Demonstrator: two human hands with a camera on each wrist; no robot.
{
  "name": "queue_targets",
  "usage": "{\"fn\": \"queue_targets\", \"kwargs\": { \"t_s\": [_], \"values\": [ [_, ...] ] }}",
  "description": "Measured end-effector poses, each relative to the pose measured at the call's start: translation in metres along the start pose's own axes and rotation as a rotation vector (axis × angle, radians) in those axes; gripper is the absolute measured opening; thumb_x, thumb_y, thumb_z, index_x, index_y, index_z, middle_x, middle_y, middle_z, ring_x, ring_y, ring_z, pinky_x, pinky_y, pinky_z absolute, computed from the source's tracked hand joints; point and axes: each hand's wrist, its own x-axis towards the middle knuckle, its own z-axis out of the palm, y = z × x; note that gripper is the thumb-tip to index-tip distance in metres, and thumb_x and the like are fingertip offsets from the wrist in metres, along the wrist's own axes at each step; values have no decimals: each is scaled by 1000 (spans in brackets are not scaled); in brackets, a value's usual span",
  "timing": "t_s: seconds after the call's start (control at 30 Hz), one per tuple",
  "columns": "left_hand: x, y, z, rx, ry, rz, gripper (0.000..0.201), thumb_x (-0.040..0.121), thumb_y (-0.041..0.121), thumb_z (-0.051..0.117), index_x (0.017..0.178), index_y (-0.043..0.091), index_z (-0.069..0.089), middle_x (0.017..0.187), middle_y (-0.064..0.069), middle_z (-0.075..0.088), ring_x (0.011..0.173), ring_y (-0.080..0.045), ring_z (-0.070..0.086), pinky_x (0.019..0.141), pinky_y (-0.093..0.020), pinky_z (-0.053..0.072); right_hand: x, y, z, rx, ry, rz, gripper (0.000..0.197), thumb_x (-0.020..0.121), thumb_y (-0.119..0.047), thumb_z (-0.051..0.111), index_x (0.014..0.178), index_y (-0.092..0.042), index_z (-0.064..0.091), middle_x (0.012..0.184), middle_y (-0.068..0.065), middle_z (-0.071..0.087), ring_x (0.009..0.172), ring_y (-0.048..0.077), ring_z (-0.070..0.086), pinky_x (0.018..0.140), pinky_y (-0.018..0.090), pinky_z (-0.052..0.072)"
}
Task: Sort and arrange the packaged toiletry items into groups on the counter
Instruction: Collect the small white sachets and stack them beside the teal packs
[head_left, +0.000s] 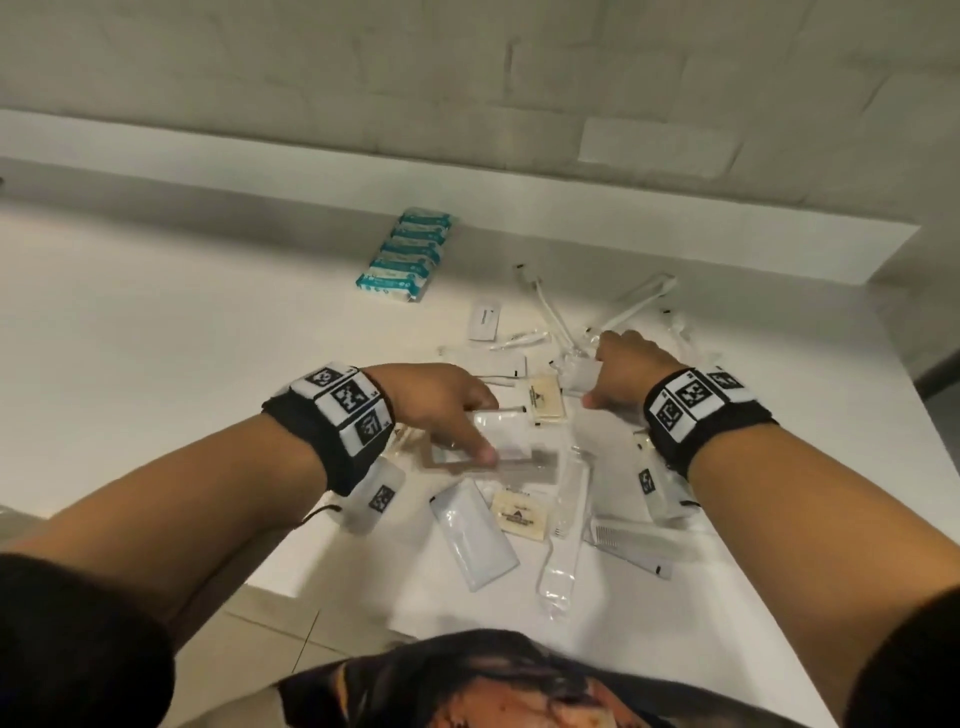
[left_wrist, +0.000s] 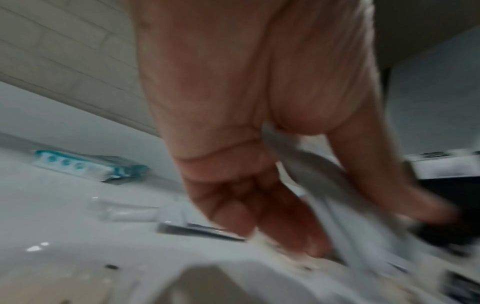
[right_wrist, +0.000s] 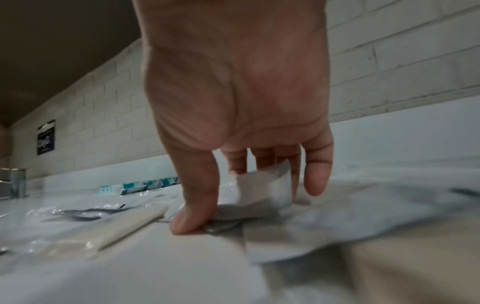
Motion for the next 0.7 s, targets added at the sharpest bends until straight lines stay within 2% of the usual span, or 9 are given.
{"fn": "queue_targets", "kwargs": {
  "t_s": [0.1, 0.17, 0.23, 0.3, 0.37, 0.5, 0.57, 0.63, 0.7],
  "values": [
    [-6, 4, 27, 293, -262, 97, 39, 60, 45, 81, 94, 27, 72, 99, 1, 68, 90, -18, 64, 77, -38, 56, 2, -2, -1, 97, -52, 38, 73, 72, -31, 81, 131, -10, 44, 122, 10, 60, 108, 29, 59, 92, 39, 50],
    [-3, 3, 47, 671, -256, 143, 47, 60, 48, 77, 99, 25, 69, 111, 2, 57, 102, -21, 52, 85, -40, 50, -3, -5, -4, 30, -84, 42, 67, 76, -34, 77, 131, -7, 49, 123, 10, 62, 109, 29, 60, 93, 37, 50],
    [-1, 2, 58, 848, -161, 168, 52, 64, 45, 79, 108, 25, 61, 120, 2, 48, 108, -22, 46, 86, -36, 46, -4, -12, -7, -109, -172, 57, 55, 84, -38, 69, 127, -6, 55, 123, 10, 62, 111, 28, 60, 95, 35, 48],
    [0, -1, 61, 780, -99, 152, 58, 64, 38, 82, 113, 25, 53, 121, 3, 49, 107, -21, 50, 77, -32, 43, -4, -18, -12, -254, -226, 60, 51, 83, -30, 70, 127, -8, 58, 117, 9, 63, 106, 26, 61, 94, 35, 50],
    [0, -1, 61, 704, -80, 113, 63, 63, 33, 83, 113, 26, 46, 118, 4, 53, 102, -21, 54, 71, -32, 42, -6, -25, -22, -289, -154, -4, 51, 78, -20, 74, 125, -8, 60, 114, 9, 64, 102, 26, 63, 91, 34, 51],
    [-3, 6, 61, 813, -88, 127, 53, 68, 36, 80, 113, 25, 54, 113, 1, 55, 105, -23, 52, 74, -33, 42, -25, -57, -28, 38, 0, -250, 32, 84, -24, 66, 115, -15, 62, 111, 3, 65, 96, 23, 60, 80, 34, 49],
    [-6, 6, 62, 861, -70, 159, 46, 73, 37, 76, 114, 24, 59, 114, 1, 54, 106, -23, 48, 77, -32, 40, -27, -70, -21, -8, -40, -314, 35, 87, -22, 62, 121, -18, 62, 116, 4, 66, 99, 23, 61, 80, 33, 49],
    [-9, 0, 63, 792, -25, 191, 31, 73, 37, 75, 98, 25, 60, 106, 3, 55, 100, -21, 48, 74, -31, 39, -27, -72, -16, -156, -109, -315, 41, 88, -17, 59, 129, -20, 59, 125, 5, 63, 107, 23, 61, 84, 31, 48],
    [-16, -8, 57, 628, 21, 160, 25, 72, 36, 74, 82, 28, 52, 92, 6, 56, 89, -18, 51, 72, -32, 44, -30, -60, -20, -239, -174, -303, 47, 88, -13, 61, 134, -23, 56, 129, 5, 61, 111, 23, 59, 87, 31, 45]
  ]
}}
